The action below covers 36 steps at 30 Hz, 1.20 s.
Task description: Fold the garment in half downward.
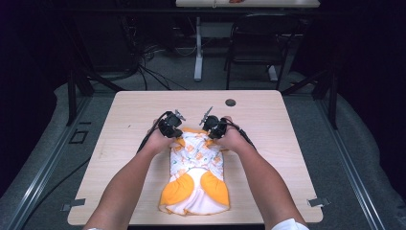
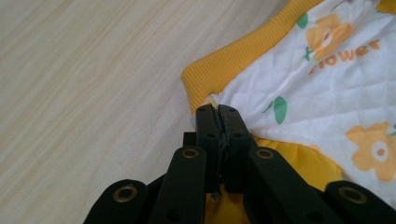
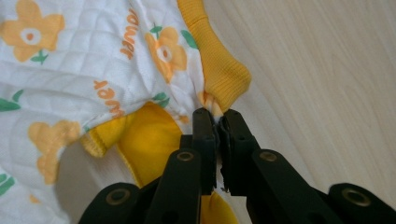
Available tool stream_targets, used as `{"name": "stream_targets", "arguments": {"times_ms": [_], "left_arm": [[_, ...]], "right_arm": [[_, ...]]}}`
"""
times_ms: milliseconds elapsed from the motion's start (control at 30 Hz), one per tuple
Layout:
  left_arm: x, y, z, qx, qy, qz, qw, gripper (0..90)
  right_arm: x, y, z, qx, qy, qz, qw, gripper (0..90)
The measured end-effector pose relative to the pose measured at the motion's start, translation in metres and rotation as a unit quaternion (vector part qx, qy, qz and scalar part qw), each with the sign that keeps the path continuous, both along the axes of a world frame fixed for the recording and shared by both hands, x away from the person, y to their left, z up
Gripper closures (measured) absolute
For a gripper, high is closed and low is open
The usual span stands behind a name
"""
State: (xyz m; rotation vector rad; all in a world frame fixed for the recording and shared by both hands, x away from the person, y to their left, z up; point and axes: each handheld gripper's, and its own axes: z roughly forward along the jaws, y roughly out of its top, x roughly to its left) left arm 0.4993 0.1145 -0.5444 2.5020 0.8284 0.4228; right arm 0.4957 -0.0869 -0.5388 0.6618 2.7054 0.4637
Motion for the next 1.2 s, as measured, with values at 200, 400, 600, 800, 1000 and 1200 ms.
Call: {"name": "stream_targets", "arguments": {"times_ms": [200, 400, 600, 800, 1000, 1200], "left_arm": [[-0.007, 0.002, 0.012, 0.003, -0.019, -0.014, 0.9997, 88.2], [-0.013, 0.005, 0.027, -0.003, -0.037, -0.023, 0.9990, 88.2], [-0.018, 0.010, 0.039, -0.010, -0.051, -0.029, 0.9982, 88.2], [-0.022, 0.012, 0.052, -0.012, -0.068, -0.034, 0.9970, 88.2], [-0.026, 0.014, 0.061, -0.013, -0.081, -0.041, 0.9958, 88.2], [-0.030, 0.020, 0.069, -0.022, -0.086, -0.044, 0.9950, 88.2]], "right_arm": [[-0.007, -0.004, 0.012, 0.017, -0.011, 0.011, 0.9997, 85.4], [-0.014, -0.009, 0.025, 0.027, -0.026, 0.016, 0.9991, 85.5], [-0.020, -0.011, 0.037, 0.039, -0.040, 0.020, 0.9982, 85.6], [-0.025, -0.013, 0.048, 0.053, -0.051, 0.021, 0.9971, 85.5], [-0.030, -0.012, 0.057, 0.047, -0.061, 0.030, 0.9966, 85.5], [-0.035, -0.010, 0.071, 0.045, -0.076, 0.043, 0.9952, 85.5]]}}
